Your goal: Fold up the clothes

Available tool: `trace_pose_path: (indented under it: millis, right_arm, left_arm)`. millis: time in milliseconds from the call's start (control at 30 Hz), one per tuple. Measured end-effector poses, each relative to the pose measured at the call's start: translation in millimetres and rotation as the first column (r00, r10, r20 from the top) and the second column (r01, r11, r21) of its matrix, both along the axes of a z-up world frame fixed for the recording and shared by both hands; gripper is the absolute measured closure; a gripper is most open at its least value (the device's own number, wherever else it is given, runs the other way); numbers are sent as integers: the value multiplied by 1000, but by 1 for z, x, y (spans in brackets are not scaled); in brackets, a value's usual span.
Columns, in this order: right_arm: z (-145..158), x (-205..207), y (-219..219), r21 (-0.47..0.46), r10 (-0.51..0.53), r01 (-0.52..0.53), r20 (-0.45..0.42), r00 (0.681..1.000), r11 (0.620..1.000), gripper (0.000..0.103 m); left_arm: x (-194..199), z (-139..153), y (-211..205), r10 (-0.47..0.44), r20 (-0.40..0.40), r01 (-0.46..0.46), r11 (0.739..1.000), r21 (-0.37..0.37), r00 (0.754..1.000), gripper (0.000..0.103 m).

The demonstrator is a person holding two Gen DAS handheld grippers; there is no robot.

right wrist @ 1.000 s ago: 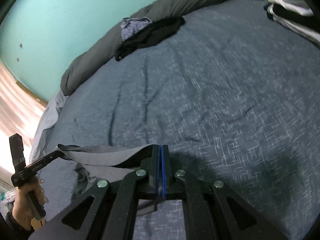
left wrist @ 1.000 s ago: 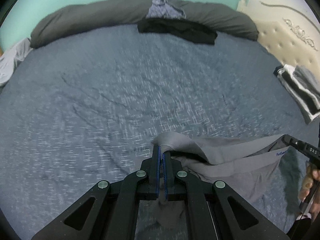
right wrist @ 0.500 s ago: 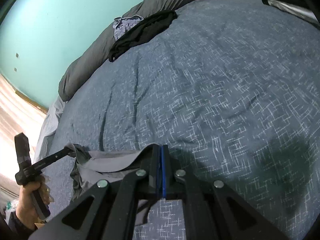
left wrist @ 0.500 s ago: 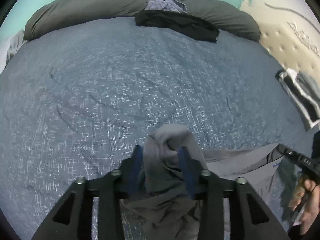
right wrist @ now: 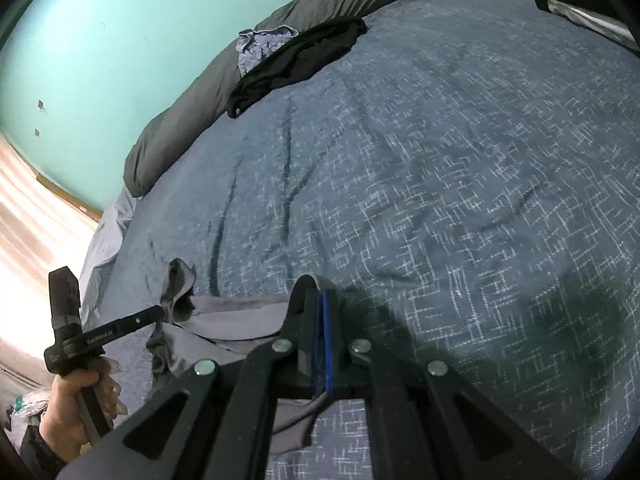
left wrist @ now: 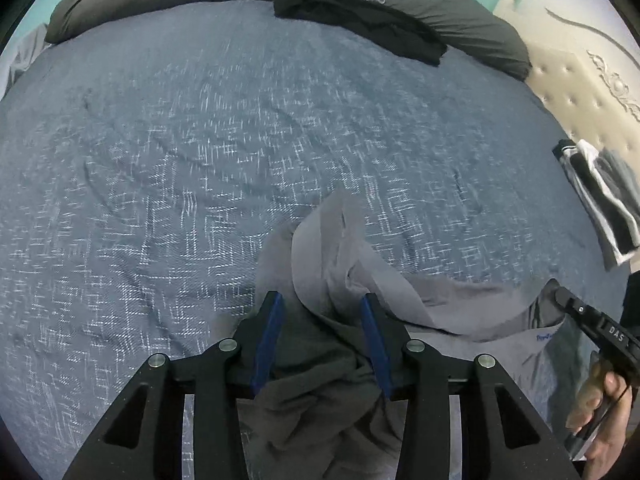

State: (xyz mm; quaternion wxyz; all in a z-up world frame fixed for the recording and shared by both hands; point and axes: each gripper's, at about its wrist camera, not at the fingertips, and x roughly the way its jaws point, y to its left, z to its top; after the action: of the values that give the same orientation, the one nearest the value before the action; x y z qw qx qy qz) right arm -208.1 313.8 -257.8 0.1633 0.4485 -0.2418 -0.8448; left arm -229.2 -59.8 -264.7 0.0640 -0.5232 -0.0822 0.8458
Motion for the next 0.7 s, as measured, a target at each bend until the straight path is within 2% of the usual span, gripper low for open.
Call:
trace_pose_path:
  millis: [100, 133, 167, 233, 300, 433, 700]
  right_arm:
    - [2, -1, -3, 45, -2, 2, -9, 1000, 999, 100]
    - [3, -1, -5, 63, 1, 0, -15, 1000, 998, 100]
    - [4, -2, -7, 78, 5, -4, -21, 1000, 997, 100]
    - [6, -2, -12, 108, 15, -11, -32, 999, 994, 100]
    - [8, -1, -15, 129, 26, -20, -42, 999, 991, 100]
    - [8, -3, -16, 136, 32, -26, -44, 999, 990, 100]
    - [7, -3, -17, 117, 28, -24, -34, 999, 993, 100]
  left_arm:
    - [-2, -5, 1, 2, 13, -2, 1000, 9, 1000, 60]
    - [-3, -6, 1, 0, 16, 0, 1000, 16, 1000, 64]
    - [-3, -7, 2, -4, 17, 4, 1000, 16, 1000, 76]
    - [-3, -8, 5, -13, 17, 12, 1000, 13, 1000, 91]
    - [-3, -8, 8, -22, 14, 22, 1000, 9, 1000, 98]
    - [3, 0, 13, -39, -18, 38, 999, -6, 999, 100]
    - [26, 38, -2, -60, -122, 56, 998, -39, 991, 101]
